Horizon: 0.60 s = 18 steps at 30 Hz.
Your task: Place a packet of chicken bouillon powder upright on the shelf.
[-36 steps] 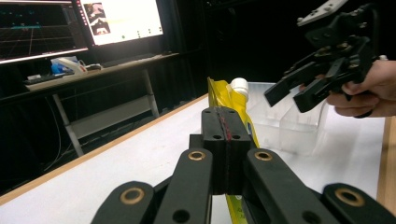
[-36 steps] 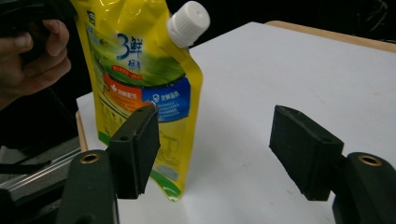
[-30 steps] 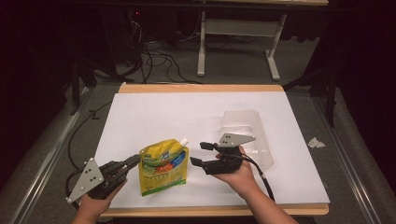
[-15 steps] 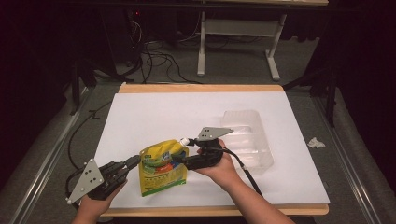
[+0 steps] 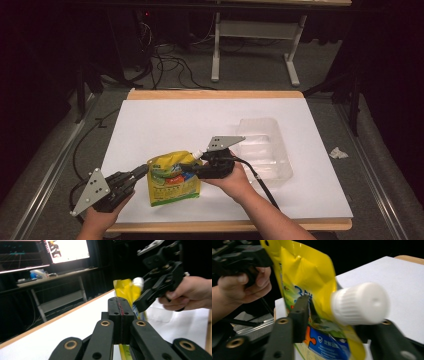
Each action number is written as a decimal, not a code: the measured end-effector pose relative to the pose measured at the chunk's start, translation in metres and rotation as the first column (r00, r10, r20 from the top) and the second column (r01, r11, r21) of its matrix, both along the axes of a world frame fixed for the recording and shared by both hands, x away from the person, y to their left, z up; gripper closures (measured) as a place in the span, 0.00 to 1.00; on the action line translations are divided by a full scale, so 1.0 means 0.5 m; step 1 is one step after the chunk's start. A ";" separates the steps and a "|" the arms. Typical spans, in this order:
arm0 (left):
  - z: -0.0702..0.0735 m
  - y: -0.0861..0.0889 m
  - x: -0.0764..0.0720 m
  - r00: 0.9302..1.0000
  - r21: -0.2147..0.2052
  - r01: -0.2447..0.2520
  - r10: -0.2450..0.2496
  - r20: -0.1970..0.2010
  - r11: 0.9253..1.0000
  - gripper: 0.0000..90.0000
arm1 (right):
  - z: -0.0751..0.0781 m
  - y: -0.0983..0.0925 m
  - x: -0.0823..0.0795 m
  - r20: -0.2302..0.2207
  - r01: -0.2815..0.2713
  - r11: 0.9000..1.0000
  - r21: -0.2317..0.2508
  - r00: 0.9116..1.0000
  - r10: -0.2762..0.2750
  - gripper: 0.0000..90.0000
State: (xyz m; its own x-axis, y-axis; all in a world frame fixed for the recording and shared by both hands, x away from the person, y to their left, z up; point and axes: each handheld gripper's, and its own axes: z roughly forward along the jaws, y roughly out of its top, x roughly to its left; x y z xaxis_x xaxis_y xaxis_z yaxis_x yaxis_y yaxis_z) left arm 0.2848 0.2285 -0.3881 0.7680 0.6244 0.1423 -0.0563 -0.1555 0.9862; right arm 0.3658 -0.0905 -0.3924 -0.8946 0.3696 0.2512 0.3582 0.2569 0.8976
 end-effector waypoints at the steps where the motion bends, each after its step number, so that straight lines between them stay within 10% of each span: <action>1: -0.001 0.002 0.002 1.000 0.001 -0.008 0.008 -0.008 1.000 1.00 | 0.001 -0.002 -0.003 0.009 -0.013 1.000 0.002 1.000 0.013 0.72; 11: -0.011 0.017 0.019 0.995 -0.022 -0.083 0.081 -0.063 0.996 0.97 | 0.005 0.005 -0.032 0.054 -0.085 0.996 0.001 0.995 0.085 0.86; 18: -0.019 0.013 0.032 0.985 0.015 -0.106 0.107 -0.134 0.994 0.59 | 0.011 0.002 -0.036 0.076 -0.064 0.998 0.005 0.995 0.064 0.88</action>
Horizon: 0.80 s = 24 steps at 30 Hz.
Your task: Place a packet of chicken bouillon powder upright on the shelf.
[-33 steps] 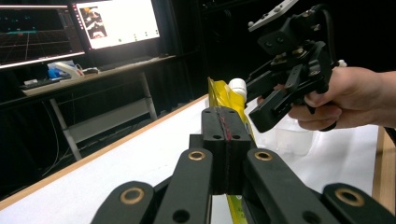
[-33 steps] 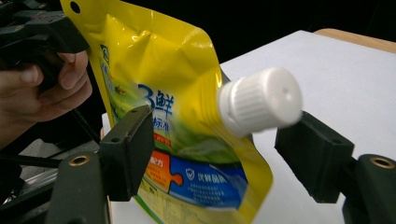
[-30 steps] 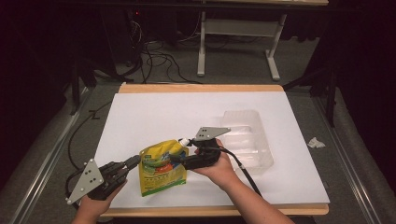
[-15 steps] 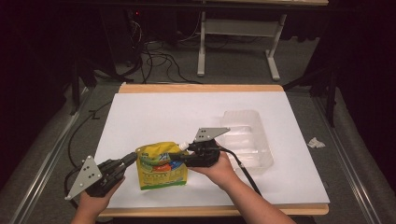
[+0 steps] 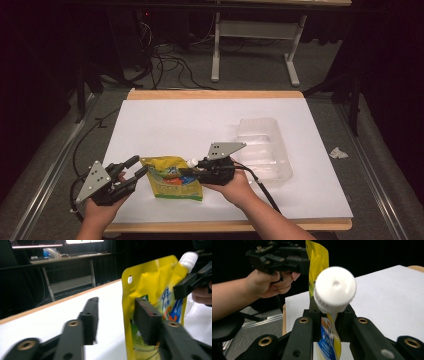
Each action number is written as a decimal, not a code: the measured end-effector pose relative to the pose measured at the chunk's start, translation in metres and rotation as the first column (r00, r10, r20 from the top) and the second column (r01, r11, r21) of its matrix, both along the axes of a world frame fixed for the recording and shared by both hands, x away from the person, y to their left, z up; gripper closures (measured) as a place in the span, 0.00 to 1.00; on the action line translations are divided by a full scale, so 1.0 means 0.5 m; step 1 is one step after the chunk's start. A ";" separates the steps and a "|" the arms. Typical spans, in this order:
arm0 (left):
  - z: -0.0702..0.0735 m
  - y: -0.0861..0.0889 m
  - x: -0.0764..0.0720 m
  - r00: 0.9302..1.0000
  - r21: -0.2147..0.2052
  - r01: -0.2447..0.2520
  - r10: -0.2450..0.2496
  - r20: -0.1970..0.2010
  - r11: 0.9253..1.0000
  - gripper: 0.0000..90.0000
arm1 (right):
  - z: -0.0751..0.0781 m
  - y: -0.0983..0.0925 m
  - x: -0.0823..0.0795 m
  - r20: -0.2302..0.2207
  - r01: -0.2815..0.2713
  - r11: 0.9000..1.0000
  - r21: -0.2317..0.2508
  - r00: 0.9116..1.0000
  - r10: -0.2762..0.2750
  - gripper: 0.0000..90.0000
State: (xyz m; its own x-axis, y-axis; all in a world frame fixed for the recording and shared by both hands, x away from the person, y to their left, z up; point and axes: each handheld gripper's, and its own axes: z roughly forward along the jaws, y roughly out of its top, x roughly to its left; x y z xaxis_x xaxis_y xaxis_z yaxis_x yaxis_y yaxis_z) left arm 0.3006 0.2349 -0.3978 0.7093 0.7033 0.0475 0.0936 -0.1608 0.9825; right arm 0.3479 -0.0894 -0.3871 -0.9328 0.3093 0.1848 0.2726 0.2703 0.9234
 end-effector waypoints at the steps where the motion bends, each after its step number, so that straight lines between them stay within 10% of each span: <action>1: 0.000 0.001 0.001 1.000 -0.002 -0.001 0.001 -0.006 1.000 0.57 | 0.002 -0.002 0.000 -0.001 0.007 1.000 0.004 1.000 -0.007 0.88; 24: -0.048 0.019 0.026 0.993 0.011 -0.048 0.048 -0.105 0.999 0.48 | 0.036 -0.044 -0.009 0.064 0.077 0.997 0.004 0.995 -0.077 0.96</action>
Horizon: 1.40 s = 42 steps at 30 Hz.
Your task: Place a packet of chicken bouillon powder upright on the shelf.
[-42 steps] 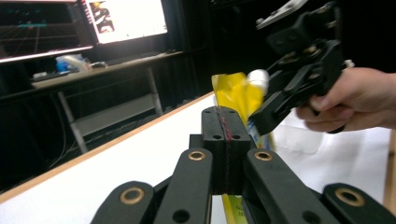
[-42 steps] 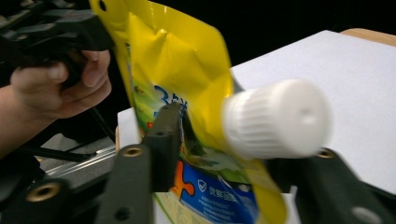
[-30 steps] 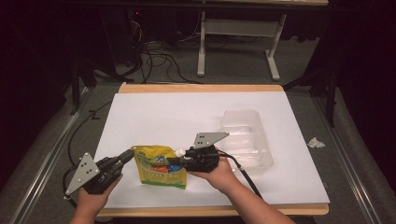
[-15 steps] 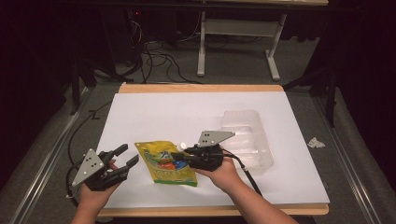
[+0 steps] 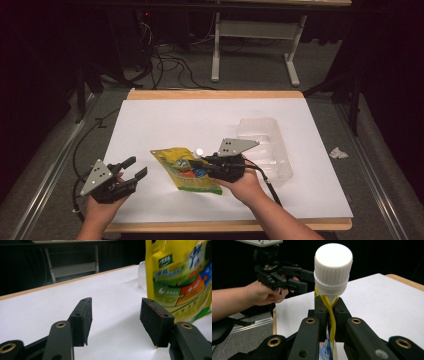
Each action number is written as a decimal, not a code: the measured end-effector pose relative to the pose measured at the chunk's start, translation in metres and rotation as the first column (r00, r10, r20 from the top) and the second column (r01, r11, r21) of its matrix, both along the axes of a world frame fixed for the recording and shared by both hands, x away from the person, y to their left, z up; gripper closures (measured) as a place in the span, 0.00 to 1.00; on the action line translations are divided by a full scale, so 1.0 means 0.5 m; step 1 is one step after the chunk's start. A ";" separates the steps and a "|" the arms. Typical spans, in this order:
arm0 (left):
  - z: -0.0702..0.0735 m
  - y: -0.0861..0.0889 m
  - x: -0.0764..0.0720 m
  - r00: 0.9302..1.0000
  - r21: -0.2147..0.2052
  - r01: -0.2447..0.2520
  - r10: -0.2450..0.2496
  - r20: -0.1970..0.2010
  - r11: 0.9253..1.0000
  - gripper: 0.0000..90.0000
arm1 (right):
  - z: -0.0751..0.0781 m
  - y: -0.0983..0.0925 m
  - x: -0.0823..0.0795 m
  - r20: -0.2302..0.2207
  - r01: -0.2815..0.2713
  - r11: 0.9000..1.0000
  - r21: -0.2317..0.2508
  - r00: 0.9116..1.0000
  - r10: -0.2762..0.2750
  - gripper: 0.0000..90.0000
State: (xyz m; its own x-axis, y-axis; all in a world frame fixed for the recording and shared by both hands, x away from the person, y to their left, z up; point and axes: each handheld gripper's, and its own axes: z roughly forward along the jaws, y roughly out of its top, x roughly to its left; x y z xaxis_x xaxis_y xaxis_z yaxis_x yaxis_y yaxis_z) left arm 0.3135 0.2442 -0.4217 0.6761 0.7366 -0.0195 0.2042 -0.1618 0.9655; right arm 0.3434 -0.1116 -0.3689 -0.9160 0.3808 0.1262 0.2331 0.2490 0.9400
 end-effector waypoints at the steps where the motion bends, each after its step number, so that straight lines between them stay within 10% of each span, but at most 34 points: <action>1: -0.003 0.000 0.001 1.000 -0.003 0.000 0.000 -0.005 1.000 0.48 | 0.004 -0.005 0.000 0.006 0.004 1.000 0.003 1.000 -0.004 0.96; 28: -0.009 -0.008 0.001 1.000 0.018 0.030 -0.029 -0.009 0.999 0.48 | 0.012 -0.064 -0.003 -0.040 0.040 0.980 -0.194 0.998 -0.049 0.97; 42: -0.011 -0.008 0.001 1.000 0.008 0.022 -0.022 -0.013 1.000 0.48 | 0.026 -0.092 -0.002 -0.035 0.057 0.995 -0.076 0.998 -0.059 1.00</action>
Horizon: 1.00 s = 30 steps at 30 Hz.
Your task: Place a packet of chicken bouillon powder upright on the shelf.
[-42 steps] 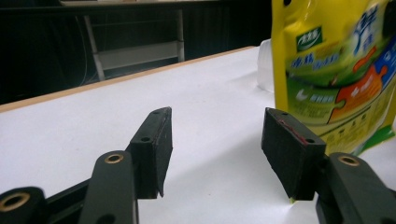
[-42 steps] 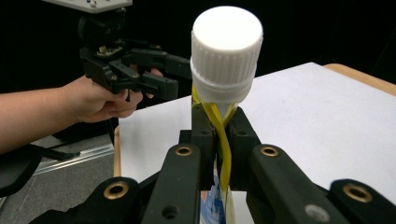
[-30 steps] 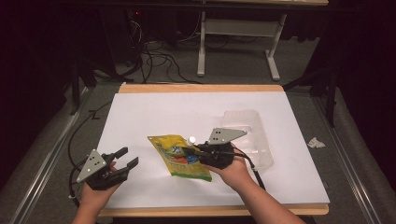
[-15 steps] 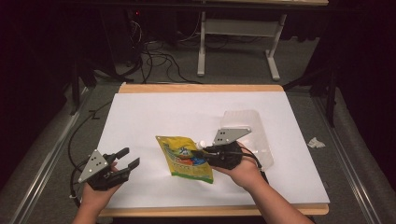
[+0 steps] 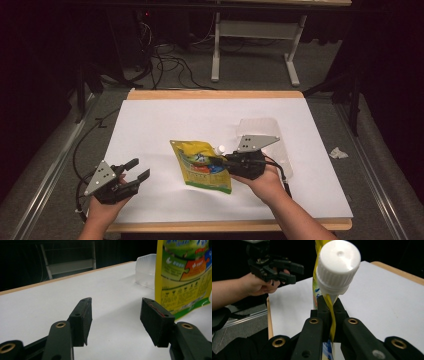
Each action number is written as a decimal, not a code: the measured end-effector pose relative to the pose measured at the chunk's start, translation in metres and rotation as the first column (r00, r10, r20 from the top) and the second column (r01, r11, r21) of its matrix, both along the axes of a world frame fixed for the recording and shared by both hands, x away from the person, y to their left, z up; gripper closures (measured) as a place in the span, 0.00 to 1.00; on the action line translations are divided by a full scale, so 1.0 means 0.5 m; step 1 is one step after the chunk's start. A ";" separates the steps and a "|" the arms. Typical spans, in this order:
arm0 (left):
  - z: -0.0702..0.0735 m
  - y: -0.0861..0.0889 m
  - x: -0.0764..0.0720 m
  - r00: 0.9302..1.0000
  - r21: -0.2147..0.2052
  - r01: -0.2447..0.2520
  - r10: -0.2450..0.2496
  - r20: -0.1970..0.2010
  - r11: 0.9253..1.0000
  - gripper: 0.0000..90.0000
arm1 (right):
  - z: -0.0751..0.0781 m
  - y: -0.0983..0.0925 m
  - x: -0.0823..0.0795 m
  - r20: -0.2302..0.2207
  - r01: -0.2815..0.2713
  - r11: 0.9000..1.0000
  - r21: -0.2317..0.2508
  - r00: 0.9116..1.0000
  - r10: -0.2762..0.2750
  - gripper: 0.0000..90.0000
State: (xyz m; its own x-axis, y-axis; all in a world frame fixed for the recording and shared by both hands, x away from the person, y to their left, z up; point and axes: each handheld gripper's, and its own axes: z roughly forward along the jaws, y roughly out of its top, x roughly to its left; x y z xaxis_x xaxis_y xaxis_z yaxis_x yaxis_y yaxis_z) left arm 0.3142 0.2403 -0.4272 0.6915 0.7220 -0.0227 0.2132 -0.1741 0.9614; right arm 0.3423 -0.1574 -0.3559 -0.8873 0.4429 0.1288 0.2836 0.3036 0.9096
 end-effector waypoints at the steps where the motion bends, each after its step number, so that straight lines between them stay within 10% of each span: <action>1: 0.000 0.001 0.000 1.000 0.003 -0.001 0.001 -0.001 1.000 0.48 | 0.010 -0.008 0.003 0.016 0.010 1.000 0.013 1.000 -0.011 1.00; 15: -0.019 0.000 0.008 1.000 0.038 -0.010 0.011 -0.028 0.999 0.47 | 0.115 -0.121 0.032 0.125 0.119 0.989 0.087 0.984 -0.129 1.00; 30: -0.045 0.002 0.021 0.993 0.059 -0.039 0.045 -0.108 0.997 0.43 | 0.119 -0.249 0.065 0.141 0.250 0.967 0.048 0.957 -0.254 1.00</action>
State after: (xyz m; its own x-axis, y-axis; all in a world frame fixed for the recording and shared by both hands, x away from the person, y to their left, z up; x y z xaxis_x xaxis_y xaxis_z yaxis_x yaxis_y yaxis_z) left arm 0.3245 0.2411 -0.4500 0.6560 0.7527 -0.0547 0.3248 -0.2162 0.9207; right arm 0.3747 -0.2820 -0.2965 -0.7574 0.6526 0.0232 0.2116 0.2117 0.9542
